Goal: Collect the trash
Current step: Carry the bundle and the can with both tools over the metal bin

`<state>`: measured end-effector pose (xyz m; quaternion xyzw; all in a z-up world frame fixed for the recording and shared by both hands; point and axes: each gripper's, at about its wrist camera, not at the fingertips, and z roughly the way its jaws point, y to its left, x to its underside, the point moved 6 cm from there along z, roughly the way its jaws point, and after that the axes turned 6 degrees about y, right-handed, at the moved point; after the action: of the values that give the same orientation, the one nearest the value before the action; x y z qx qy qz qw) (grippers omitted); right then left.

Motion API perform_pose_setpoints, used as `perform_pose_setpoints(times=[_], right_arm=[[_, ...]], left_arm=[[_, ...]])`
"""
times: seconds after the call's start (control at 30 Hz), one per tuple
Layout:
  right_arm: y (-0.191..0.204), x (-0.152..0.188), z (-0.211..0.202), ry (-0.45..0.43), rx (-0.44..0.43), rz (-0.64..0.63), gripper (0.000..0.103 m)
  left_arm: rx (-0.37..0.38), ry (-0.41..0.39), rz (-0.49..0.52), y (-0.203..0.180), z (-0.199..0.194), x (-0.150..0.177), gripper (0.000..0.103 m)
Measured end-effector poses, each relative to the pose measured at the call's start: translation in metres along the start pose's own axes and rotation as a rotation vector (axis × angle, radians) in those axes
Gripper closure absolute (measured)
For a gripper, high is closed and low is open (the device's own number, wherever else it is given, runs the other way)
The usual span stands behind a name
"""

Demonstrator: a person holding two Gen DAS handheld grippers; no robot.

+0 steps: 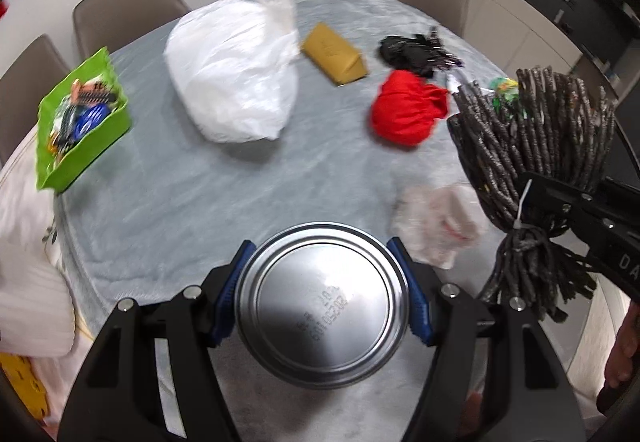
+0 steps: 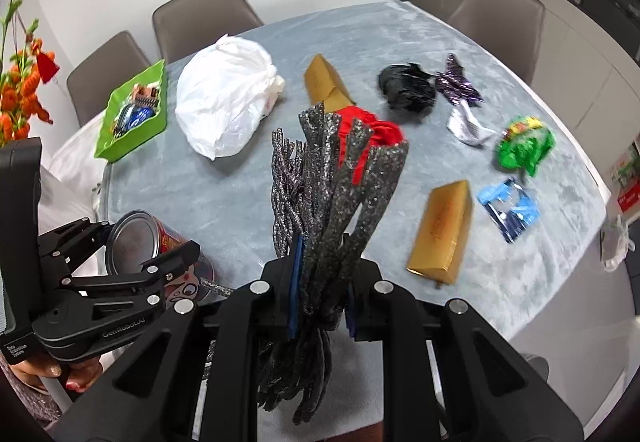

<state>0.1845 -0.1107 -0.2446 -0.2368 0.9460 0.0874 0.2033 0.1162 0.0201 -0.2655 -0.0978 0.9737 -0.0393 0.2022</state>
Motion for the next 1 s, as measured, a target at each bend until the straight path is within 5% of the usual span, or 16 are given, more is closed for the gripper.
perform_pose_setpoints(times=[0.23,0.47,1.0], right_arm=[[-0.050,0.021,-0.034,-0.046,0.042,0.124,0.087],[-0.132,0.058,-0.068,-0.081,0.104,0.285,0.087],[-0.365,0.224,-0.157,-0.125,0.293,0.694,0.086]], left_arm=[[0.042,-0.039,0.123,-0.054,-0.014,-0.019,0.037],[0.100,-0.039,0.283,-0.148,-0.011,-0.030,0.036],[0.292,0.028,0.688,-0.468,0.028,0.005,0.036]])
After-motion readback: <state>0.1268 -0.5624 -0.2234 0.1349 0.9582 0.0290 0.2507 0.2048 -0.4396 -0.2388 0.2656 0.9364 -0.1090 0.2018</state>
